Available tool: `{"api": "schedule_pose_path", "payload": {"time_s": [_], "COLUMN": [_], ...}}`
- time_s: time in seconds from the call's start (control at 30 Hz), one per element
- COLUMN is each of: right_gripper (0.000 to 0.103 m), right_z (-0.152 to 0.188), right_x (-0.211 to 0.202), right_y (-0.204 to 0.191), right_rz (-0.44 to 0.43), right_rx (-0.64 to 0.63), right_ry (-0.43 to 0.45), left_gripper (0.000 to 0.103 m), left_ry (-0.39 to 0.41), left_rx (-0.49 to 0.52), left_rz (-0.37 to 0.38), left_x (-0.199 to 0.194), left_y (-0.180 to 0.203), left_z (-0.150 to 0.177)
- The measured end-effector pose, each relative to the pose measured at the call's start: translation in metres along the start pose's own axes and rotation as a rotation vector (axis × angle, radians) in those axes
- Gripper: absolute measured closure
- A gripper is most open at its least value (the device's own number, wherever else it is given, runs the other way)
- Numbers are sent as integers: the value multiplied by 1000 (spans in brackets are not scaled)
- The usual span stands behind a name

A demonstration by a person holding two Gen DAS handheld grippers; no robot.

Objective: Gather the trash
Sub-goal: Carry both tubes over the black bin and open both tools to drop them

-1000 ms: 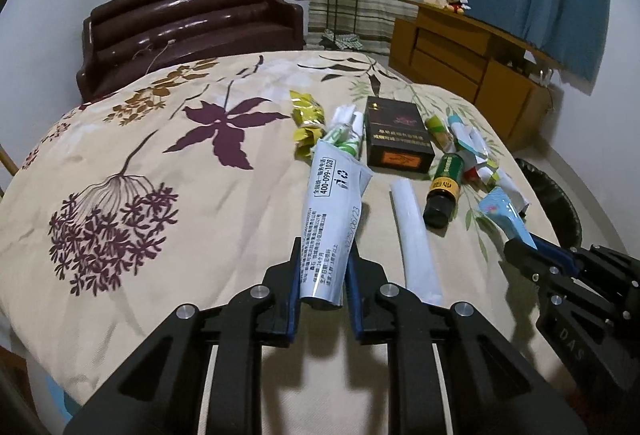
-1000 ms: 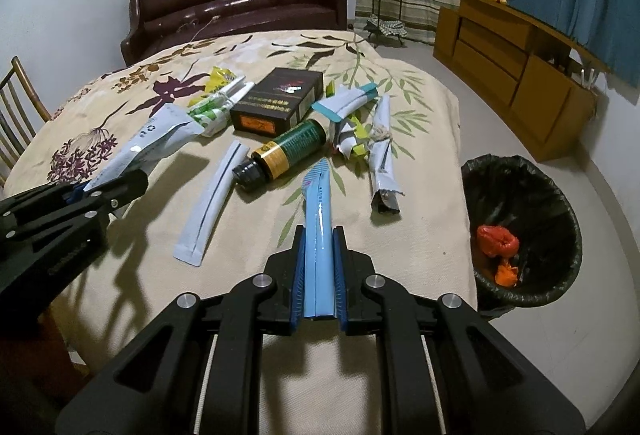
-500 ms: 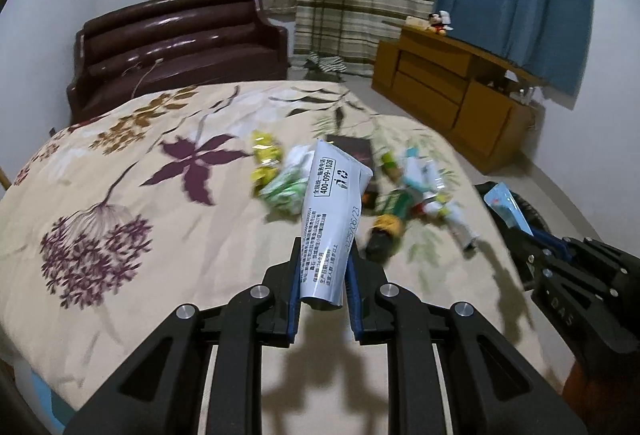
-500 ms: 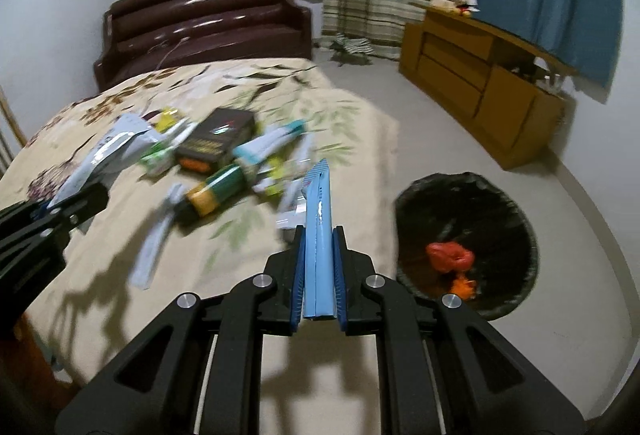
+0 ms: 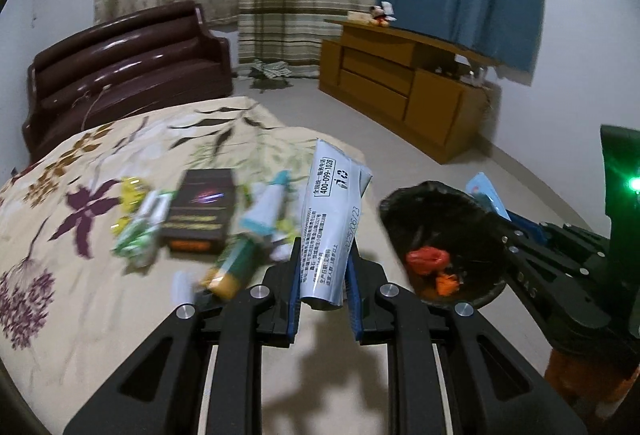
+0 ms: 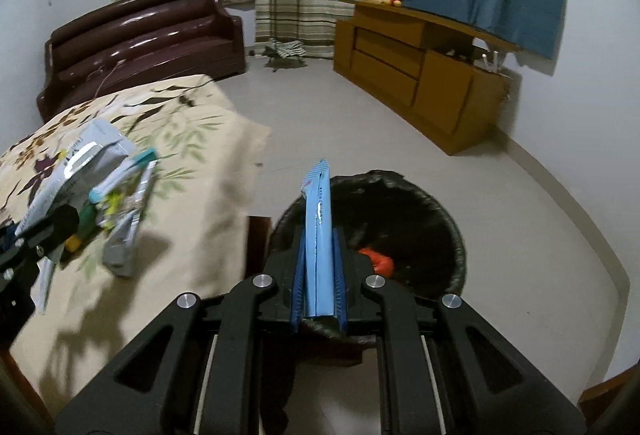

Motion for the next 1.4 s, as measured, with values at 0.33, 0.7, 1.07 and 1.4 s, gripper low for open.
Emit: {"api": "schedule_pose_path", "payload": {"time_s": [0.33,0.7,1.07,1.4], "right_gripper": [90,90,84,72], "right_z": [-5,-6,-10,-10], "right_x": [38,68,88,85], "right_y": [38,58,69,75], "right_rz": [30,34,44,59], "right_rx": [34,65,83,104], "right_ry": [-24,-50,-56,-48], "left_gripper": [83,83,69,55], "left_ry": [-47,-90,-123,-115], "left_rx": [61,92,73,59], "left_rz": [15,-6,-13,-11], "left_x": [55,98,119,117], "left_y": [45,66,70,72], "left_z": [-12,-23,-28,-29]}}
Point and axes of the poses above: each gripper's, at about its wrist camera, not at the fingertips, and x roughly the way its jaws point, y to its right, z to its underside, the point moved 3 cm from there along x, roughly the way its jaws point, and after that the axes turned 12 degrees about z, right-handed, at the moved point
